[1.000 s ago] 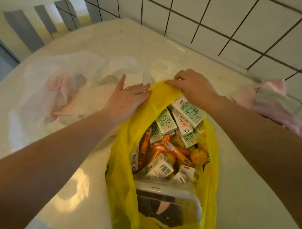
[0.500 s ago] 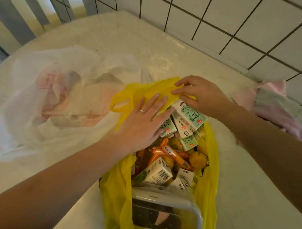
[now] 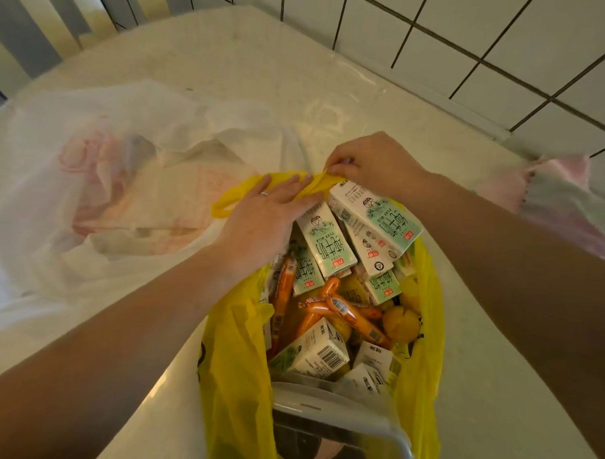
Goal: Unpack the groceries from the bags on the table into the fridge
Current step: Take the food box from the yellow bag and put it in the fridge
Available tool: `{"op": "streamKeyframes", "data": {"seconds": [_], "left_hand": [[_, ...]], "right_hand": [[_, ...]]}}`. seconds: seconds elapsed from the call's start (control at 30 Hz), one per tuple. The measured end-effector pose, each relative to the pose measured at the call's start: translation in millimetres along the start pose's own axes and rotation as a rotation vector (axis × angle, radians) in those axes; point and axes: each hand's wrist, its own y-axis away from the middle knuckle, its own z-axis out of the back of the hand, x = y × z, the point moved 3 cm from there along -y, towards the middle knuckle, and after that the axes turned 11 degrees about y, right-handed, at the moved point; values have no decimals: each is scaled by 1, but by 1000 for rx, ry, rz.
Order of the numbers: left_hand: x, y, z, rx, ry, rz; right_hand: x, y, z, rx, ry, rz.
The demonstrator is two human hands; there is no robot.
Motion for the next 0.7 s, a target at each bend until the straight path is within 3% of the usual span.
{"op": "streamKeyframes", "data": {"seconds": [0.2, 0.27, 0.47, 0.6, 0.7], "left_hand": [[2, -3, 3, 43, 127, 100], [-3, 3, 7, 15, 149, 39], [-46, 40, 31, -10, 181, -137], [-82, 91, 39, 4, 251, -201], [-102, 132, 34, 36, 243, -181]], "right_hand": [[-1, -13, 2, 163, -222, -129], [2, -1, 6, 127, -233, -141], [25, 94, 40, -243, -266, -155], [47, 179, 33, -282, -406, -243], [70, 230, 15, -164, -532, -294]]}}
